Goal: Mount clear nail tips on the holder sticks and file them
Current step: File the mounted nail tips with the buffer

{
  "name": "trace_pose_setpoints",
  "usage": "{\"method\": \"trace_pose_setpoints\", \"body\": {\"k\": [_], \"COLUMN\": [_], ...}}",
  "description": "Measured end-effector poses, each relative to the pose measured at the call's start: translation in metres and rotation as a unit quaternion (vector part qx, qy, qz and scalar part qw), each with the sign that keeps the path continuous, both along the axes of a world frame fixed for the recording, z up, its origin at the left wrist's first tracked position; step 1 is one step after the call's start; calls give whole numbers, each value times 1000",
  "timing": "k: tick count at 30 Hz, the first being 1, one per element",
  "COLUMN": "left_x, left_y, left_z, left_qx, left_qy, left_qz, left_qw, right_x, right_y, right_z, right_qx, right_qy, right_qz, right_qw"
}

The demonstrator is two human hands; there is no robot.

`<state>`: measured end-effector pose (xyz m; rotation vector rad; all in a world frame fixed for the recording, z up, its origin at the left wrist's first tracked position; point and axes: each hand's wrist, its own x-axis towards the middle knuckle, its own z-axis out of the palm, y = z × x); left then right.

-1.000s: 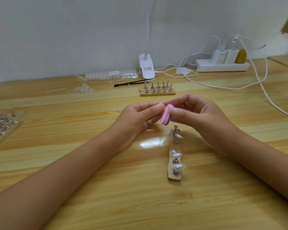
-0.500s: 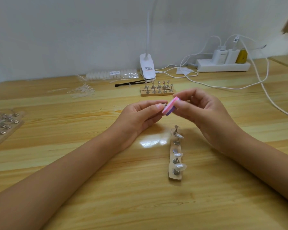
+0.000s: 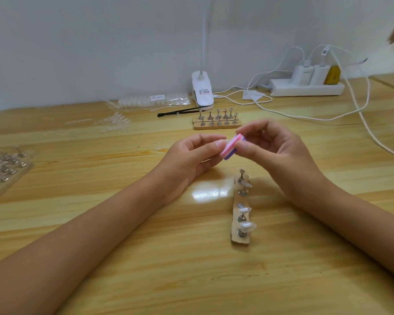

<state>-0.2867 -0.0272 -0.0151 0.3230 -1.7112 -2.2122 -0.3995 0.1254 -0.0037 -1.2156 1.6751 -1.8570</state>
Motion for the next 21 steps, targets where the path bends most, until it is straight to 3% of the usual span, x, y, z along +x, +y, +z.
{"method": "trace_pose_setpoints", "body": {"k": [17, 21], "left_x": [0, 0], "left_y": [0, 0], "left_z": [0, 0], "left_qx": [-10, -25], "left_qy": [-9, -11], "left_qz": [4, 1], "left_qw": [1000, 1000], "right_x": [-3, 0], "right_y": [1, 0], "right_z": [2, 1], "right_qx": [-29, 5], "right_qy": [-59, -51], "right_qz": [-17, 33], "right_qw": [998, 998]}}
